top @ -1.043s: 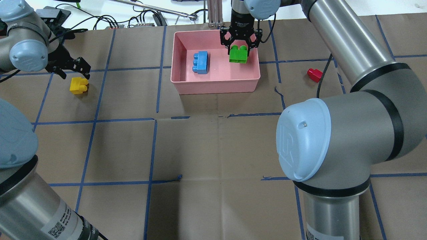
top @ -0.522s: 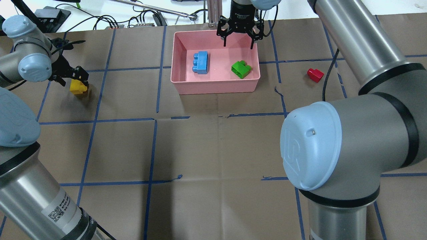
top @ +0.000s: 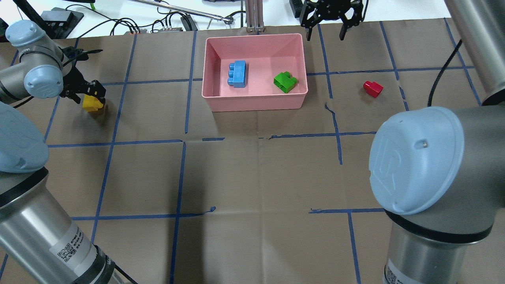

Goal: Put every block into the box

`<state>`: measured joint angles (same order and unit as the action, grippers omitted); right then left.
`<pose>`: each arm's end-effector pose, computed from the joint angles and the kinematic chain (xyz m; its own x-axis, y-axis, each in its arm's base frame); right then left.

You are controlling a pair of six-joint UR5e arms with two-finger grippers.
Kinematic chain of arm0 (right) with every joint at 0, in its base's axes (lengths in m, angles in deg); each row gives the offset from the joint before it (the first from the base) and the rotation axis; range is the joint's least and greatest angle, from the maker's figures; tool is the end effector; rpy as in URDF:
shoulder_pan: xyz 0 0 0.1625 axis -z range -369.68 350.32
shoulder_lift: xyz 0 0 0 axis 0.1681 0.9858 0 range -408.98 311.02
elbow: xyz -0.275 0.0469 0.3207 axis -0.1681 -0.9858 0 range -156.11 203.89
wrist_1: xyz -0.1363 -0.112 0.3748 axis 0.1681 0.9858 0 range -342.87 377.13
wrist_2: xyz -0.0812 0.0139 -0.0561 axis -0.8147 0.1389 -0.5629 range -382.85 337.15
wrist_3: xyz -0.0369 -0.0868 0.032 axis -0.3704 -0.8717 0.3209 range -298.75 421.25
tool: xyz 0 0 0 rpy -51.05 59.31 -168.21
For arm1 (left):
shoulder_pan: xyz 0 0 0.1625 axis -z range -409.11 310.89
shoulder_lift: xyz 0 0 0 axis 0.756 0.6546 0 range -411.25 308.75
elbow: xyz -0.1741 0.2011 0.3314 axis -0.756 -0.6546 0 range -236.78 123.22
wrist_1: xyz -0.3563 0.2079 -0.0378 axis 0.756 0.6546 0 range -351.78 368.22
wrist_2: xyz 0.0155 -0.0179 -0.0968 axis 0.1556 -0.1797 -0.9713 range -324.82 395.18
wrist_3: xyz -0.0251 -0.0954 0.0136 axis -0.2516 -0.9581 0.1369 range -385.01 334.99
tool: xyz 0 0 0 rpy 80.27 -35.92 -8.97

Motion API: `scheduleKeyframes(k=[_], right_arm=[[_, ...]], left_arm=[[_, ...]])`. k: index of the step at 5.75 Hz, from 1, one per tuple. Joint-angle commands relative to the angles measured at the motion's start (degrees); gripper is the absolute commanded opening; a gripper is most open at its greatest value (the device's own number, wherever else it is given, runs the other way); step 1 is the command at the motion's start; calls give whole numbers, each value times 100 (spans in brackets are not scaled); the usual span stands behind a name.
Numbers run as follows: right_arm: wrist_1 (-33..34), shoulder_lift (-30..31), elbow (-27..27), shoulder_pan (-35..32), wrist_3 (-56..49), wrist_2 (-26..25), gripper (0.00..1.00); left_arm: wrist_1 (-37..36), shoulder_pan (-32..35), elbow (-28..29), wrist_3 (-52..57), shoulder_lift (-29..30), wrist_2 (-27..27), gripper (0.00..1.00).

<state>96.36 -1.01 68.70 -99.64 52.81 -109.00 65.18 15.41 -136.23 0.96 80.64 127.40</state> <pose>0.1395 -0.7619 0.3882 -0.9870 -0.1360 -0.0852 -0.1457 0.9819 0.1213 0.1935 -0.7068 0.1783 -0.9988 0.0076 -0.0479 0.0081 0.9999 -0.0098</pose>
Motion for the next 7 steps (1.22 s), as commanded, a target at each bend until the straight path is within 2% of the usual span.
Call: scheduleKeyframes(k=[1, 2, 3, 4, 5, 6, 7], right_arm=[[65, -208, 19, 513, -2188, -452, 100], [248, -444, 27, 645, -2824, -472, 100], [598, -708, 36, 708, -3195, -673, 100], [793, -971, 45, 847, -3417, -735, 99], [778, -1113, 80, 927, -3445, -754, 99], [1004, -1089, 620, 937, -3419, -745, 99], [1667, -940, 1191, 937, -3323, -754, 99]], left_arm=[[26, -1, -88, 5, -5, -20, 54], [61, -1, -89, 14, -14, -38, 25], [104, 8, -98, 23, -40, -47, 0], [122, 8, -106, 23, -101, -64, 0], [444, 86, -2, -3, -241, -47, 0], [944, 148, 42, -91, -538, -64, 0], [1096, 444, 60, -309, -811, -64, 0]])
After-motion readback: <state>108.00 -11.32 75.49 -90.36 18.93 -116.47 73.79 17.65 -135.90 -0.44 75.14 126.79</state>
